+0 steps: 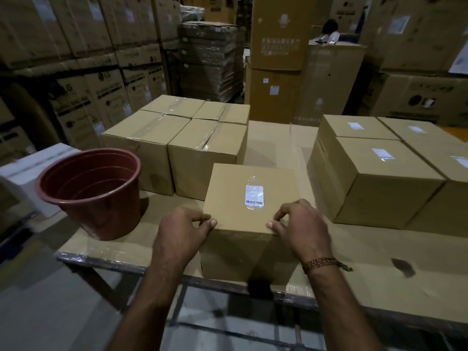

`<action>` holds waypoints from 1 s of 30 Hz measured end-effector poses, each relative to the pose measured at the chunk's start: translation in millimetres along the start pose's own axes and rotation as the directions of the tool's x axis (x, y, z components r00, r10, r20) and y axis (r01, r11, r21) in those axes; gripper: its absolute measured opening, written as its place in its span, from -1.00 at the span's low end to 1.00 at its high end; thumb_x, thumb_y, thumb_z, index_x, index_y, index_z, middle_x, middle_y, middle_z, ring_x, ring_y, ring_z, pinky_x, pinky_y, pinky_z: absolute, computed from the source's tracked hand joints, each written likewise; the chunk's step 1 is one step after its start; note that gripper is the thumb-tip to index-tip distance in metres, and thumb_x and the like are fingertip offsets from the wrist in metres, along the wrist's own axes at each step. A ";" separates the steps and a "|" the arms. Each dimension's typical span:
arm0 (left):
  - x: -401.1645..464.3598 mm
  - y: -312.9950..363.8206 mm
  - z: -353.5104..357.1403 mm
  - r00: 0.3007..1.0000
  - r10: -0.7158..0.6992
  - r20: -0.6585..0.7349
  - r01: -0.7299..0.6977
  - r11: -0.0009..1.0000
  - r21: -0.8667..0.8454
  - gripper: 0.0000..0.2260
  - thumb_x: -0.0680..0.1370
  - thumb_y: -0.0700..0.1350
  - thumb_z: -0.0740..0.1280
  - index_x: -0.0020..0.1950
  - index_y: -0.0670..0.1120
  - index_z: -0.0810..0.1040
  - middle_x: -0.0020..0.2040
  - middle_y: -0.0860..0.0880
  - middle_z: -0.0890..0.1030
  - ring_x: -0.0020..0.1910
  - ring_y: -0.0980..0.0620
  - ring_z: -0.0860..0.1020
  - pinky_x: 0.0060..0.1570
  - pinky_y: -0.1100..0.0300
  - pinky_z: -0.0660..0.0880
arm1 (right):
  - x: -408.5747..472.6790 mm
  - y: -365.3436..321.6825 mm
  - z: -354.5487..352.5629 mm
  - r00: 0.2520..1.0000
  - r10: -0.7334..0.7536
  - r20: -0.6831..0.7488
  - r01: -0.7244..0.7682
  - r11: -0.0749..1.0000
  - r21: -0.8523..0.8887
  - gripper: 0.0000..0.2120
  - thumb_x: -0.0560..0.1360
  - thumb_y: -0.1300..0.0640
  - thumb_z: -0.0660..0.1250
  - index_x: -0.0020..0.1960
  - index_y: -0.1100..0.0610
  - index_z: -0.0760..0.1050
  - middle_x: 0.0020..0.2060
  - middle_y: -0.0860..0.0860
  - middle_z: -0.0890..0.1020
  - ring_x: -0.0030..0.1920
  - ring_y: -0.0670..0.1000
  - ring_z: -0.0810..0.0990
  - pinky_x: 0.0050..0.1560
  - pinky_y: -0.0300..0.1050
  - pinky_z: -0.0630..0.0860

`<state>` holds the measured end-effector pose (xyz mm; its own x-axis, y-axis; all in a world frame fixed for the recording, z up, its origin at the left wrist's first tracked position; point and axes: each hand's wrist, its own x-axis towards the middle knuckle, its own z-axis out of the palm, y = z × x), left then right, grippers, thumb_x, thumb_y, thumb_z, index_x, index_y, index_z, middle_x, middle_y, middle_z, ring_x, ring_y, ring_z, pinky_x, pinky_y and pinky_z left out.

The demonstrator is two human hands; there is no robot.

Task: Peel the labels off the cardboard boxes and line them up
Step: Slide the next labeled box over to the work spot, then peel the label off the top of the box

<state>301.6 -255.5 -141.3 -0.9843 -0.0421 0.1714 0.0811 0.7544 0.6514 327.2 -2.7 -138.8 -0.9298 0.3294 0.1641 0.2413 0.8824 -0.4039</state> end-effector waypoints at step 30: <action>135.5 -13.5 58.7 0.934 0.311 0.176 -0.316 0.949 0.003 -0.70 0.72 -0.07 0.22 0.43 0.07 0.56 0.55 0.03 0.44 0.59 -0.04 0.27 0.52 -0.13 0.25 | 109.5 -39.6 47.5 0.998 -0.049 -0.040 0.050 0.998 0.032 -0.71 0.71 0.09 0.20 0.32 0.03 0.63 0.17 0.08 0.54 0.08 0.16 0.63 0.08 -0.03 0.55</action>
<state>157.9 -232.9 -170.3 -0.9218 0.3105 0.2319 0.3875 0.7311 0.5615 202.7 -17.6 -147.5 -0.9286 0.2992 0.2196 0.1855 0.8866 -0.4238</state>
